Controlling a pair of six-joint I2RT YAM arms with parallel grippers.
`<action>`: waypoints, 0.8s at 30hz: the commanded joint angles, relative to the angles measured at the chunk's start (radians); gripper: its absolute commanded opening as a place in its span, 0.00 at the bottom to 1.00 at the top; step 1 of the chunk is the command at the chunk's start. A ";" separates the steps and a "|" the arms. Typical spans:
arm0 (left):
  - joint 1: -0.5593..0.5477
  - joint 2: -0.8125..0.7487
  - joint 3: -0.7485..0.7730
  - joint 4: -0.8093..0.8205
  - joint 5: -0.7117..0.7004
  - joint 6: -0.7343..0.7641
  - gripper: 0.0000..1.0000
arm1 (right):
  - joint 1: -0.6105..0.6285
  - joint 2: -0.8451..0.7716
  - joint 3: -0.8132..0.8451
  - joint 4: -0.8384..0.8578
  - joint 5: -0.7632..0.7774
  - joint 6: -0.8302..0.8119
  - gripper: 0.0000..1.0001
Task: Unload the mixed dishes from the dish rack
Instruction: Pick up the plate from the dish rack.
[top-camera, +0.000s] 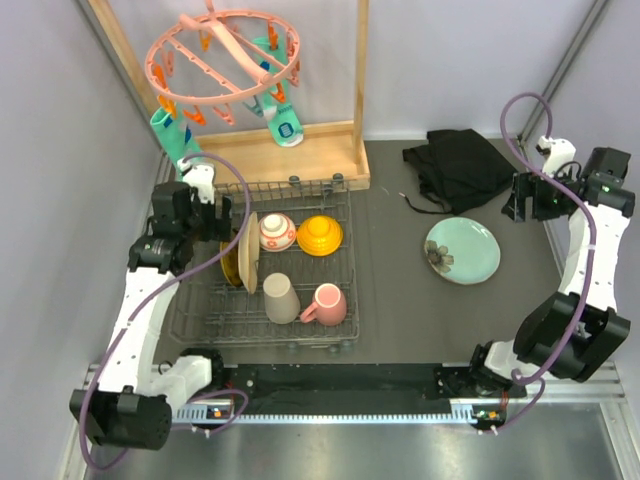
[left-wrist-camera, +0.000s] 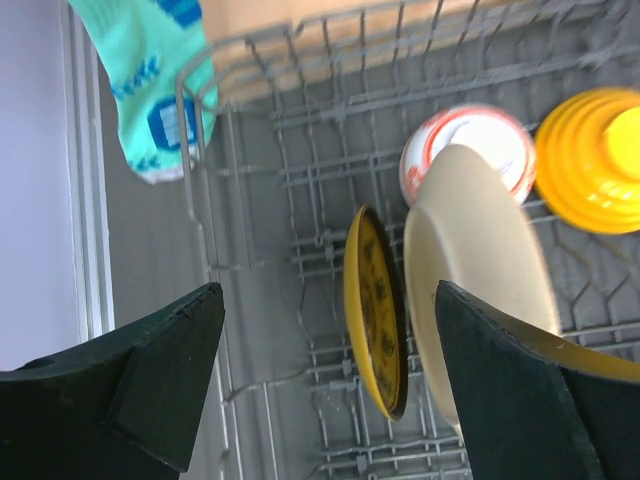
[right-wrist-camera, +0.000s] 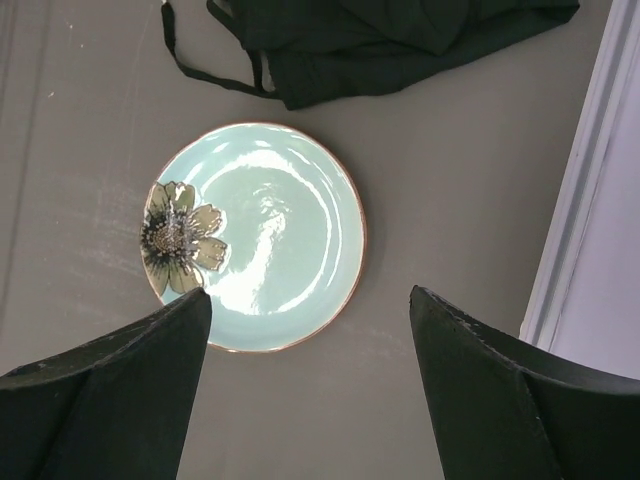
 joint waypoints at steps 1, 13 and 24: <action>-0.002 0.023 -0.039 0.014 -0.056 0.006 0.89 | 0.004 -0.030 0.027 -0.010 -0.015 0.005 0.80; -0.001 0.106 -0.100 -0.001 -0.053 0.035 0.81 | 0.006 -0.041 0.029 -0.013 -0.026 0.002 0.80; -0.002 0.187 -0.126 0.010 -0.010 0.039 0.66 | 0.006 -0.027 0.037 -0.019 -0.036 0.004 0.80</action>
